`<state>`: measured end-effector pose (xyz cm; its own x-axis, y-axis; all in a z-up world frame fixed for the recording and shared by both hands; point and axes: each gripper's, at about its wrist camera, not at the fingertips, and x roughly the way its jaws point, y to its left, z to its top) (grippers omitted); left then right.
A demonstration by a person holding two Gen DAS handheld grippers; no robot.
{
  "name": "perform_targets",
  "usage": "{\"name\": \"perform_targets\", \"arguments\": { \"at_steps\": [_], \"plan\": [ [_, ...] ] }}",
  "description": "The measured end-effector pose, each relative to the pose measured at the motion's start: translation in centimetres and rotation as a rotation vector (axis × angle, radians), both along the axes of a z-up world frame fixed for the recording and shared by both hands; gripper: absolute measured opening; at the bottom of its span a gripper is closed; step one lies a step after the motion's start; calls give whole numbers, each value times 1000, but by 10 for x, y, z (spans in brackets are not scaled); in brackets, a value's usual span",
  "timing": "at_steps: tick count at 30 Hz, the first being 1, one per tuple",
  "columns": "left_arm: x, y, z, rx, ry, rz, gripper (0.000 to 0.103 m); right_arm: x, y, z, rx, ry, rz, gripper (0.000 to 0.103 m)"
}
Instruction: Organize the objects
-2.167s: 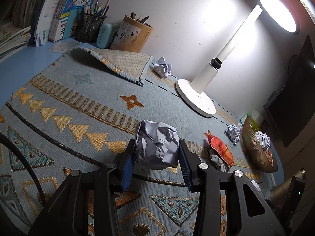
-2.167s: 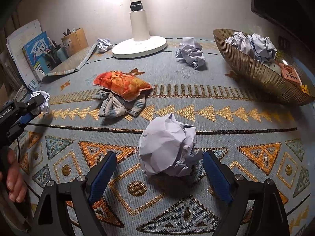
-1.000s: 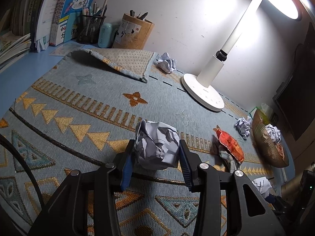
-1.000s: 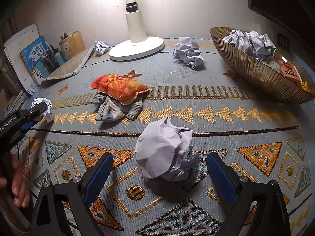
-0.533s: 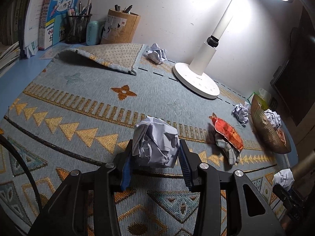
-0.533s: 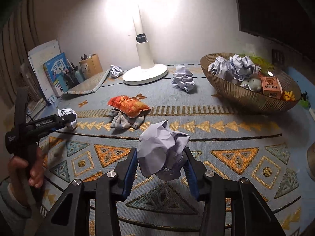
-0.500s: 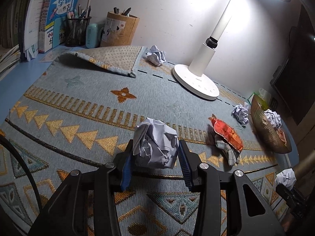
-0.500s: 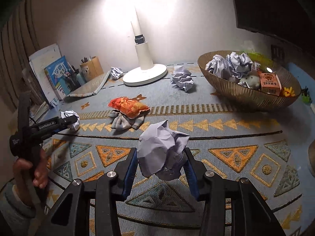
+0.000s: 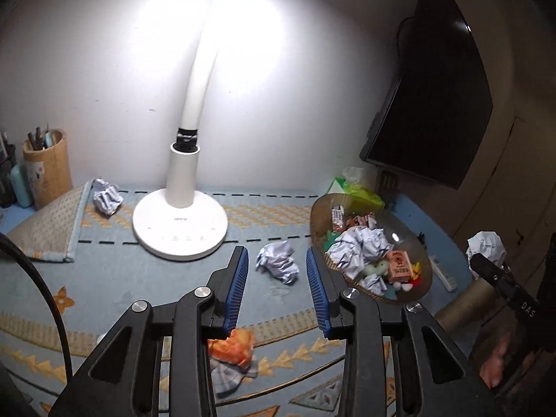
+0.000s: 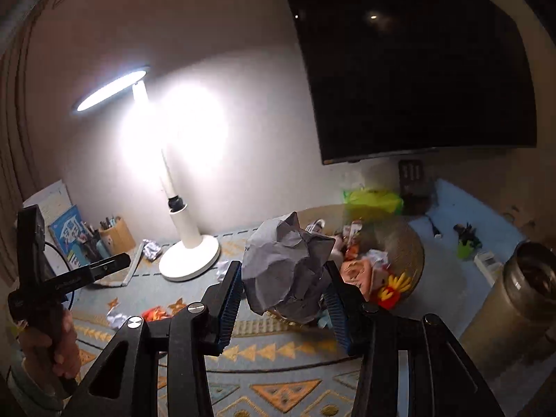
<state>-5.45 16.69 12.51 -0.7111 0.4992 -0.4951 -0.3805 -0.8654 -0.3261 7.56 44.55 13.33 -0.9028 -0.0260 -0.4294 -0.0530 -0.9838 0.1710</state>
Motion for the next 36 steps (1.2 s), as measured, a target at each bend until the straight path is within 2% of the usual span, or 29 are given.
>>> {"name": "perform_targets", "arguments": {
  "at_steps": [3,6,7,8,9,10,11,13,16,22,25,27,30,36],
  "plan": [
    [-12,22,23,44,27,-81,32,-22,20,9,-23,8,-71,45],
    [-16,32,40,66,53,-142,32,-46,30,5,-43,-29,-128,46],
    [-16,35,42,72,53,-168,34,-53,31,1,-47,-42,-133,56],
    [-15,36,42,74,43,-194,50,-60,33,-4,-47,-62,-142,66],
    [-13,36,40,77,29,-213,73,-66,33,-10,-43,-90,-148,87],
    [-11,34,38,80,19,-214,85,-70,34,-16,-36,-114,-153,92],
    [-7,29,35,89,23,-201,102,-70,34,-21,-29,-123,-168,92],
    [1,12,29,95,42,-145,102,-64,35,-26,-20,-125,-194,92],
    [2,-24,21,36,18,-78,102,-50,34,-25,-39,-100,-167,92],
    [0,-115,7,-79,3,169,102,-42,-6,-30,-136,-104,22,100],
    [-9,-146,-7,-114,-26,248,102,-52,-43,-49,-194,-168,107,100],
    [-28,-156,-22,-122,-65,266,102,-63,-70,-69,-207,-236,146,100],
    [-76,-161,-51,-101,-153,250,102,-76,-100,-100,-213,-326,141,100],
    [-183,-163,-112,-18,-303,269,102,-102,-116,-128,-116,-366,12,100]
  ]
}}
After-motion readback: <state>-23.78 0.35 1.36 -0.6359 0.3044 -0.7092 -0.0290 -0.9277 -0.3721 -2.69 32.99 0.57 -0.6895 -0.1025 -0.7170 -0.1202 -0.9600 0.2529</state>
